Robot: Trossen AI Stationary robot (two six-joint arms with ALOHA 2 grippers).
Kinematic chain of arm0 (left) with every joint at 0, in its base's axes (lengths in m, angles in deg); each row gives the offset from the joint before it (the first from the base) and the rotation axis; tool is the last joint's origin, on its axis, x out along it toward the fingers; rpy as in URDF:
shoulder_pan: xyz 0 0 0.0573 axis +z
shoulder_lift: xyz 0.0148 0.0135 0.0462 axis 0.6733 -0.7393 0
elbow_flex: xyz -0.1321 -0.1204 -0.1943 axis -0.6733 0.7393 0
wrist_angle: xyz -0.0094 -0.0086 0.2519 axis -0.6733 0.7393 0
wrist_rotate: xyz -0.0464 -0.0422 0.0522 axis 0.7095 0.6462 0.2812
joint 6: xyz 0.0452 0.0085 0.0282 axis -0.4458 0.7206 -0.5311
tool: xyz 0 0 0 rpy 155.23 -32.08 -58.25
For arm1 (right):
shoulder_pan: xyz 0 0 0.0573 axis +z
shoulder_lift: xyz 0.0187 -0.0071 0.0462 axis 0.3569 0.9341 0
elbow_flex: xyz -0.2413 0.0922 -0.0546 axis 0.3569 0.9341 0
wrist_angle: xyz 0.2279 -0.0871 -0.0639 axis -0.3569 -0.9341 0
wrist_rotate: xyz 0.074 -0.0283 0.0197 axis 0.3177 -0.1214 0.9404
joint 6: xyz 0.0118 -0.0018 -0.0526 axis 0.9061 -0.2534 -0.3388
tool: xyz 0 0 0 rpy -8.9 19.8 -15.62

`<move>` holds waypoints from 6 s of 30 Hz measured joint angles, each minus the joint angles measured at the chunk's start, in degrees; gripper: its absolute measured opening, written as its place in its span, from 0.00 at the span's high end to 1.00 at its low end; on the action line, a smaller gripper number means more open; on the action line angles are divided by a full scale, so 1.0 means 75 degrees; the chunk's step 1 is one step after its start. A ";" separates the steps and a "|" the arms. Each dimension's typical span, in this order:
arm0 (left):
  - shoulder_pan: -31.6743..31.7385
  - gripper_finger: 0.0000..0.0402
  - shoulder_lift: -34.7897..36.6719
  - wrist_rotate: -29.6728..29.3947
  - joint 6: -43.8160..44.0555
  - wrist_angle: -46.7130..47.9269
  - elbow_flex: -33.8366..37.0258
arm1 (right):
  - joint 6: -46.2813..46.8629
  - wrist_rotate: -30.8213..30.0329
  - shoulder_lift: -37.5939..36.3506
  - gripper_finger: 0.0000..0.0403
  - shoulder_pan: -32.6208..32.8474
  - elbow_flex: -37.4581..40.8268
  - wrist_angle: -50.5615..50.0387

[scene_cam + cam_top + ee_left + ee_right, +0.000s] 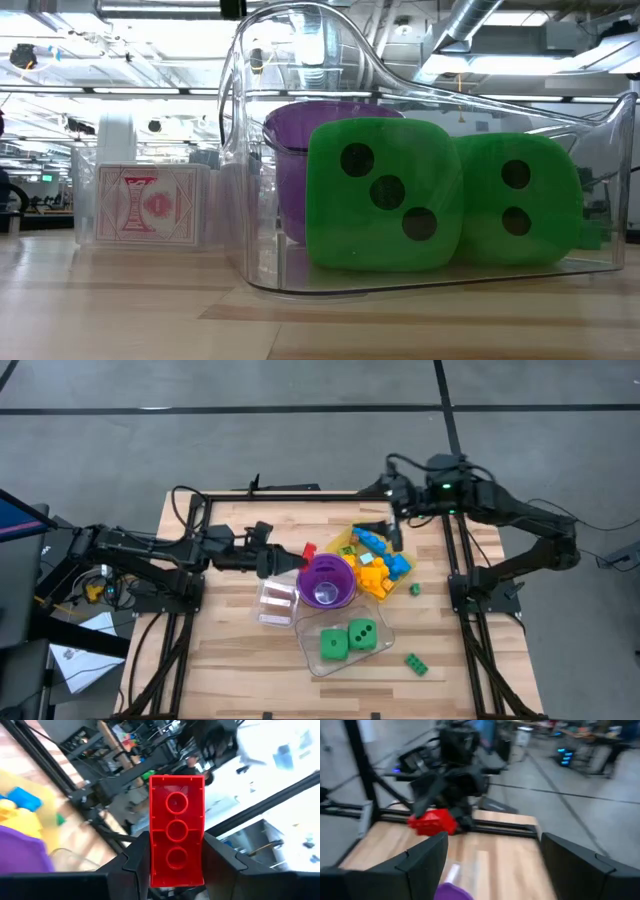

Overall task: Pick & Place Toys
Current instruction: Put the red game piece into the yellow bin, then put the green game piece into the yellow bin

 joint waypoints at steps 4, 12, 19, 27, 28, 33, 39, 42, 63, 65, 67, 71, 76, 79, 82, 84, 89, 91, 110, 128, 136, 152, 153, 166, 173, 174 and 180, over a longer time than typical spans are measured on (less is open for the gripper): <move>0.0186 0.69 0.0000 0.0264 0.0538 -0.0315 0.0000 | 0.0004 0.0845 0.0540 0.23 0.0004 0.0005 0.0610; 0.0546 0.69 -0.0003 0.0954 0.0837 -0.0320 0.0000 | 0.0149 0.2505 0.1312 0.23 -0.0005 -0.0006 0.1879; 0.0951 0.67 -0.0003 0.2067 0.1047 -0.0326 0.0000 | 0.0408 0.3685 0.2001 0.23 0.0010 -0.0003 0.2544; 0.1157 0.68 -0.0004 0.2882 0.1461 -0.0638 0.0000 | 0.0286 0.3984 0.2551 0.23 0.0269 -0.0004 0.2808; 0.1157 0.68 -0.0006 0.2886 0.1483 -0.0694 0.0000 | 0.0286 0.3987 0.2567 0.23 0.0303 -0.0006 0.2803; 0.1157 0.68 -0.0006 0.2876 0.1482 -0.0737 0.0000 | 0.0220 0.3824 0.2571 0.23 0.0344 -0.0003 0.2805; 0.1157 0.68 -0.0006 0.2873 0.1473 -0.0734 0.0000 | 0.0207 0.3783 0.2571 0.23 0.0342 -0.0003 0.2791; 0.1157 0.67 -0.0006 0.2882 0.1464 -0.0734 0.0000 | 0.0204 0.3772 0.2571 0.24 0.0397 -0.0003 0.2792; 0.1139 0.67 -0.0003 0.2949 0.1571 -0.0737 0.0000 | 0.0085 0.3637 0.2557 0.77 0.0467 -0.0006 0.2800; 0.1142 0.66 -0.0003 0.2928 0.1563 -0.0734 0.0000 | 0.0092 0.3635 0.2554 0.77 0.0465 -0.0006 0.2775; 0.1142 0.64 -0.0003 0.2906 0.1543 -0.0734 0.0000 | 0.0134 0.3624 0.2554 0.77 0.0464 -0.0006 0.2747; 0.1156 0.56 -0.0003 0.2674 0.1345 -0.0814 0.0000 | 0.0358 0.3577 0.2545 0.77 0.0461 -0.0006 0.2662; 0.1171 0.45 -0.0003 0.2624 0.1413 -0.0887 0.0000 | 0.0431 0.3606 0.2569 0.77 0.0488 -0.0001 0.2591; 0.1179 0.38 -0.0003 0.2706 0.1426 -0.1094 0.0000 | 0.0422 0.3615 0.2565 0.77 0.0470 -0.0003 0.2485; 0.1317 0.31 -0.0003 0.2751 0.1426 -0.1131 0.0000 | 0.0403 0.3604 0.2565 0.77 0.0462 -0.0003 0.2393; 0.1427 0.28 -0.0003 0.2887 0.1422 -0.1131 0.0000 | 0.0401 0.3605 0.2565 0.77 0.0432 -0.0003 0.2286; 0.1731 0.24 -0.0003 0.3322 0.1347 -0.1131 0.0000 | 0.0632 0.3582 0.2506 0.77 0.0296 -0.0006 0.1916; 0.1832 0.24 -0.0003 0.3596 0.1080 -0.1131 0.0000 | 0.0969 0.3579 0.2491 0.77 0.0147 -0.0006 0.1571; 0.2666 0.25 -0.0003 0.4602 -0.0940 -0.0491 0.0000 | 0.1844 -0.0546 0.1131 0.77 -0.0556 -0.0006 -0.3253; 0.0714 0.34 0.0000 0.5390 -0.1513 0.2165 0.0000 | 0.4125 -0.1190 -0.0459 0.77 -0.0725 0.2329 -0.3429; -0.0256 0.44 0.0000 0.4334 -0.0642 0.2646 0.0000 | 0.4204 -0.1011 0.0728 0.77 -0.0924 0.2973 -0.1545; -0.1756 0.55 0.0000 0.3001 -0.0545 0.3552 0.0225 | 0.3612 -0.0407 0.2475 0.77 -0.1841 0.2987 -0.0843; -0.1757 0.55 0.0000 0.2998 -0.0536 0.3558 0.0258 | 0.3526 -0.0332 0.2559 0.77 -0.1849 0.2987 -0.0842; -0.1757 0.59 -0.0003 0.2650 -0.0340 0.3553 0.0373 | 0.3407 -0.0227 0.2717 0.77 -0.1596 0.2987 -0.0676; -0.1754 0.59 -0.0003 0.2460 -0.0288 0.3546 0.0373 | 0.3413 -0.0259 0.2720 0.76 -0.1587 0.2987 -0.0584; -0.1752 0.59 -0.0003 0.2457 -0.0270 0.3544 0.0370 | 0.3413 -0.0254 0.2717 0.74 -0.1587 0.2987 -0.0584; -0.1754 0.59 -0.0003 0.2123 -0.0261 0.3547 0.0370 | 0.3416 -0.0219 0.2698 0.57 -0.1503 0.2987 -0.0446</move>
